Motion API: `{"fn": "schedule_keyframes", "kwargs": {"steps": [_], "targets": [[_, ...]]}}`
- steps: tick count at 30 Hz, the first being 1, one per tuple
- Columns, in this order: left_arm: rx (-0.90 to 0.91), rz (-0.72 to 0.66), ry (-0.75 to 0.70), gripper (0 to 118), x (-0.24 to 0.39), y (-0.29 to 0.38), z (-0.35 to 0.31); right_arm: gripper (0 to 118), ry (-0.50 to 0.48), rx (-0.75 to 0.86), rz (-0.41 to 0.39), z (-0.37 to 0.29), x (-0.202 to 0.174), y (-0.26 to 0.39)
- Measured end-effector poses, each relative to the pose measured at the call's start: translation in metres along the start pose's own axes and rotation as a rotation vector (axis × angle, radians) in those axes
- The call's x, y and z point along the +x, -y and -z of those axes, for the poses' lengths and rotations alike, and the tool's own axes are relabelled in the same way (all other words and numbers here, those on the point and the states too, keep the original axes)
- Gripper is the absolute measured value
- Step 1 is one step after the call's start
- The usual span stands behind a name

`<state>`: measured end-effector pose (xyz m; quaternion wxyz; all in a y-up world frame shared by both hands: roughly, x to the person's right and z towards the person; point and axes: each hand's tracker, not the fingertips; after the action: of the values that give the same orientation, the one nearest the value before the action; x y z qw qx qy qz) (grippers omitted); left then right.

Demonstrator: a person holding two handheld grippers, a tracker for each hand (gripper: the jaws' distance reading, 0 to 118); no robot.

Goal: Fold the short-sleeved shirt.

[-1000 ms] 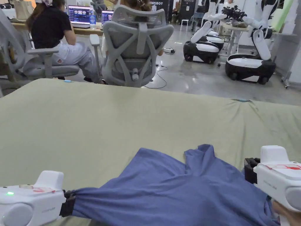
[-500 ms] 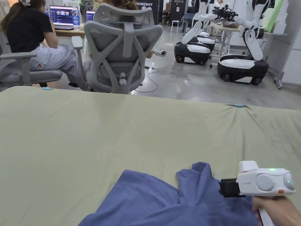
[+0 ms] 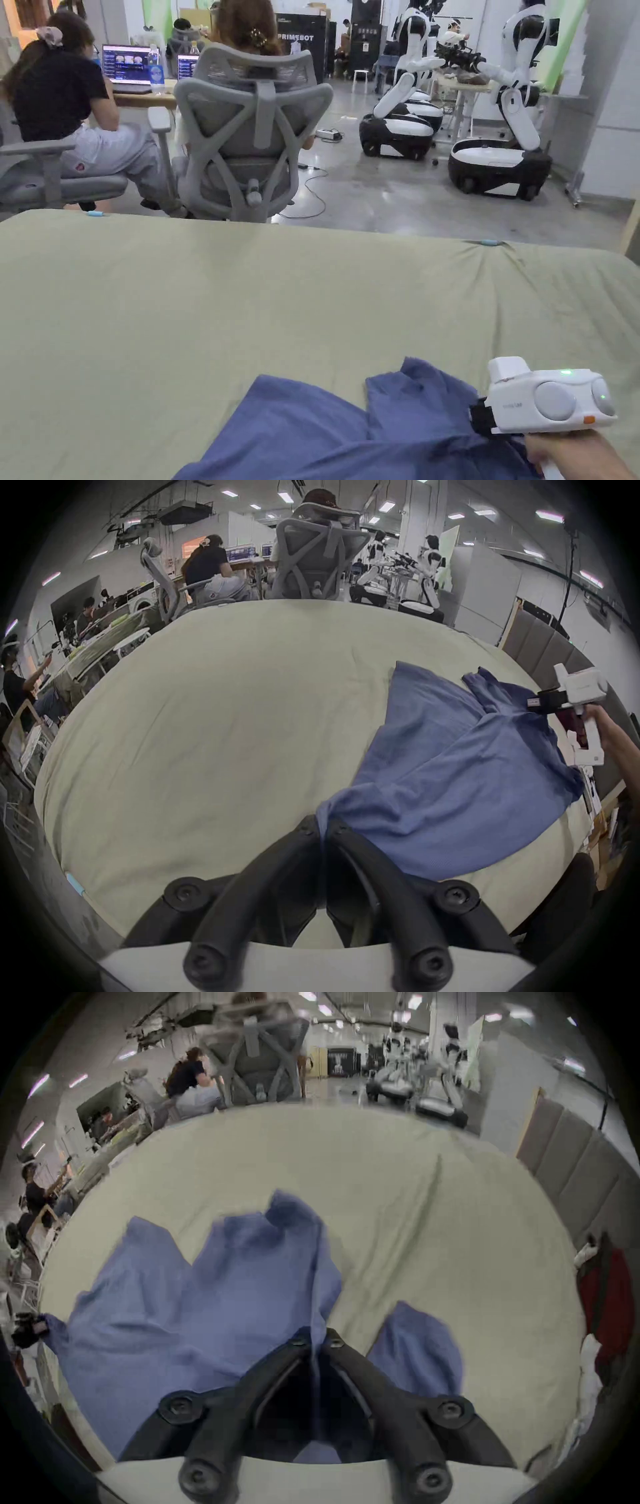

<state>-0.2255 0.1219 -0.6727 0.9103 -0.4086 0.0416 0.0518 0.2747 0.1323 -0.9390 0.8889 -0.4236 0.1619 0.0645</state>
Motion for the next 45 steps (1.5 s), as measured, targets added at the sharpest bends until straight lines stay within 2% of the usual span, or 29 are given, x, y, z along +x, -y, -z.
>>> {"fn": "schedule_keyframes", "kwargs": {"steps": [2, 4, 7, 10, 12, 18, 22, 29, 33, 39, 45], "targets": [[0.046, 0.024, -0.005, 0, 0.006, -0.01, -0.009, 2, -0.019, 0.1, 0.028, -0.044, -0.002, -0.007], [0.09, 0.049, -0.013, 0, 0.013, -0.024, -0.017, 2, -0.008, 0.18, -0.003, -0.084, -0.012, -0.012], [0.2, 0.069, -0.039, 0, 0.024, -0.054, -0.031, 2, 0.093, 0.313, -0.109, -0.141, -0.025, -0.019], [0.316, 0.066, -0.078, 0, 0.033, -0.094, -0.045, 2, 0.247, 0.442, -0.239, -0.184, -0.039, -0.023], [0.377, 0.051, -0.094, 0, 0.036, -0.124, -0.055, 2, 0.322, 0.506, -0.278, -0.204, -0.041, -0.027], [0.469, 0.101, -0.162, 0, 0.056, -0.21, -0.082, 2, 0.427, 0.695, -0.197, -0.264, -0.024, -0.059], [0.549, 0.125, -0.202, 0, 0.071, -0.265, -0.099, 2, 0.402, 0.738, -0.134, -0.289, -0.008, -0.092], [0.663, 0.198, -0.304, 0, 0.091, -0.345, -0.121, 2, 0.429, 0.803, -0.111, -0.317, 0.007, -0.155], [0.708, 0.194, -0.332, 0, 0.093, -0.384, -0.131, 2, 0.429, 0.846, -0.116, -0.329, 0.013, -0.191], [0.769, 0.192, -0.359, 0, 0.094, -0.43, -0.146, 2, 0.409, 0.927, -0.073, -0.349, 0.016, -0.231], [0.815, 0.185, -0.371, 0, 0.104, -0.453, -0.169, 2, 0.444, 0.963, -0.095, -0.361, 0.019, -0.261]]}}
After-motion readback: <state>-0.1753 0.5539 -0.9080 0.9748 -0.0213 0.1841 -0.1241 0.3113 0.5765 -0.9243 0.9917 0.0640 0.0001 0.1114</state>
